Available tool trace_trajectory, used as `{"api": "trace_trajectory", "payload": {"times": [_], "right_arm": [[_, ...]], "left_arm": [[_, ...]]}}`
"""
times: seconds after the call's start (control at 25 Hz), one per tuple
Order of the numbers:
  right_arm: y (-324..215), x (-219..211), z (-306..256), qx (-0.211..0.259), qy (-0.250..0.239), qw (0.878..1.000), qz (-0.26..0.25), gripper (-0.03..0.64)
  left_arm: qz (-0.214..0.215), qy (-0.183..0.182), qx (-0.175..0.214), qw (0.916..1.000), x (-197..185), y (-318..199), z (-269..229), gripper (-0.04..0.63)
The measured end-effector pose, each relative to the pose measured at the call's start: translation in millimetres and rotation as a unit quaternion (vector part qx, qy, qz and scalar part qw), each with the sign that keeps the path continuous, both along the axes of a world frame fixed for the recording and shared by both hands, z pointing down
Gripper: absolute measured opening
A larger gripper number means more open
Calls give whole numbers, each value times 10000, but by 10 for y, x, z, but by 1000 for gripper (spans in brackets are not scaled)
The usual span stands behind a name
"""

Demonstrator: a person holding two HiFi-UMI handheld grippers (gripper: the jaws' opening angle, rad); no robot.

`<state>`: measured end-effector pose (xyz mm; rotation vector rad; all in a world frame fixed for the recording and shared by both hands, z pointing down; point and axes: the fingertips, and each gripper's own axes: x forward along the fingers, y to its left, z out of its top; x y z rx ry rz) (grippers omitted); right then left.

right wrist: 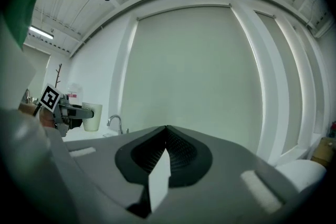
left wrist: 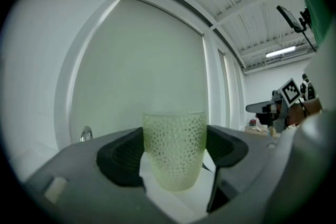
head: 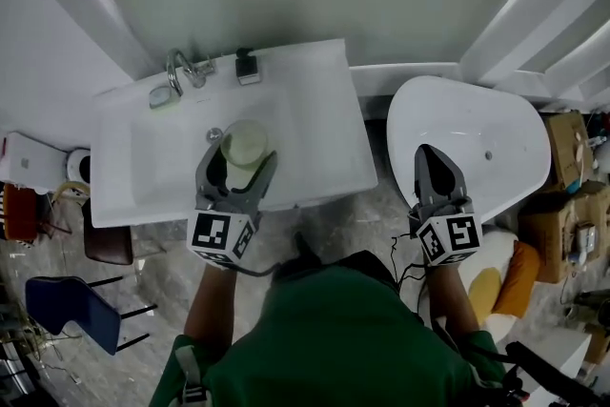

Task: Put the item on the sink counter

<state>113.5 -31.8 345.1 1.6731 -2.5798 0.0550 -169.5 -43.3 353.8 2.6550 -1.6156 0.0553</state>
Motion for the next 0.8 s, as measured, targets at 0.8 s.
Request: {"api": "trace_trajectory", "payload": {"times": [0.8], "right_arm": [[-1637, 323, 268, -326, -140, 9982, -489, -3]], "left_arm": [[2, -149, -238, 9996, 653, -1585, 342, 361]]}}
